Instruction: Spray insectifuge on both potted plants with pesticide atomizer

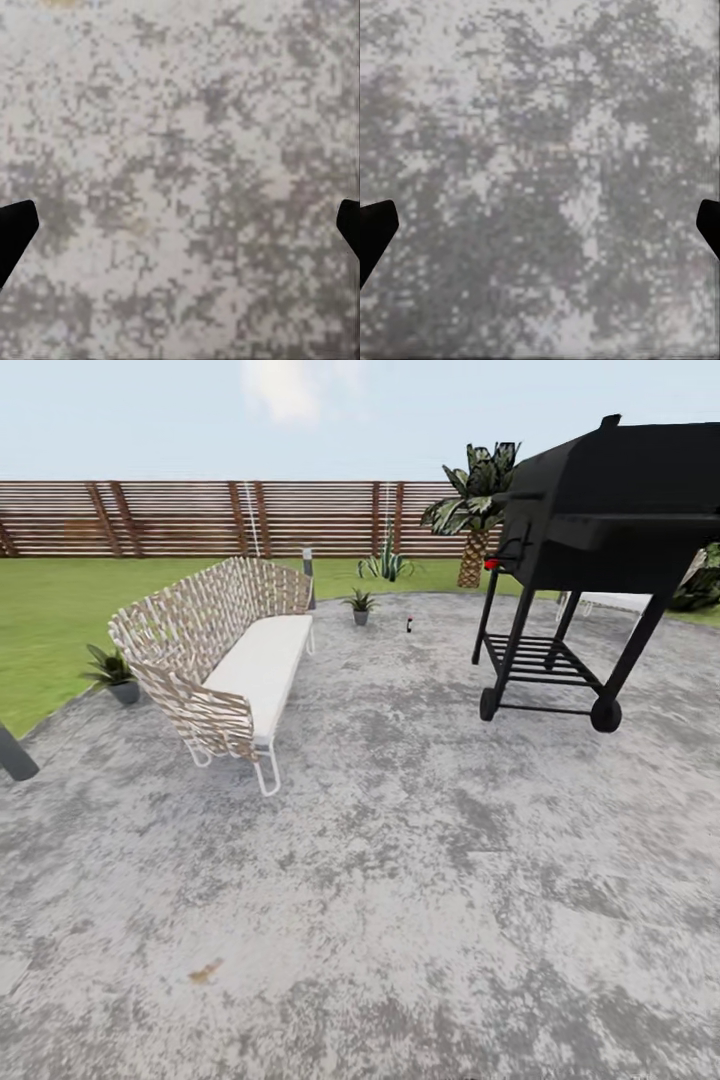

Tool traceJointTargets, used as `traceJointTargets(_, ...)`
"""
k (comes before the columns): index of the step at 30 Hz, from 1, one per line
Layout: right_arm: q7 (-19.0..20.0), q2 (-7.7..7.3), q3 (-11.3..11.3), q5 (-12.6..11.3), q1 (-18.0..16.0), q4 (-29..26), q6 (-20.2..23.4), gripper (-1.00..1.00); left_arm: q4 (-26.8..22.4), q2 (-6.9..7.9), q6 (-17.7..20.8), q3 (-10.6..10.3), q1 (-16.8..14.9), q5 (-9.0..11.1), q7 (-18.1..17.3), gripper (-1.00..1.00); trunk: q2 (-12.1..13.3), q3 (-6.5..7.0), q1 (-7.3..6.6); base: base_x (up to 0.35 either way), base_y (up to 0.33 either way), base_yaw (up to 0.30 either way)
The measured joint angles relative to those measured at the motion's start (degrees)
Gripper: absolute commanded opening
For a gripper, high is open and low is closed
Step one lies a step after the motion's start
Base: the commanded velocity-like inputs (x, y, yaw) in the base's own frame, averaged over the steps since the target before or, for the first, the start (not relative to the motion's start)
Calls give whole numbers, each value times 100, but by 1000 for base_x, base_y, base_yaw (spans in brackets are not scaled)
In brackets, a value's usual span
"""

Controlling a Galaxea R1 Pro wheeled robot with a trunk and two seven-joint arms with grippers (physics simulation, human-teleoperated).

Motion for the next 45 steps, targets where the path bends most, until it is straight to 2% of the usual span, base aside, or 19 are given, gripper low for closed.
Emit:
traceJointTargets(6,-6,6,13,2,-3,1,0,100,-2,0,0,0,1,0,7,100,0,44,-2,130,0,-134)
traceJointTargets(19,-7,13,18,8,-1,-2,-1,100,-3,0,9,5,1,1,8,100,0,154,-4,325,0,-37)
traceJointTargets(45,8,9,28,24,-3,2,-1,100,-3,9,9,8,2,0,8,100,0,206,-4,338,0,-2)
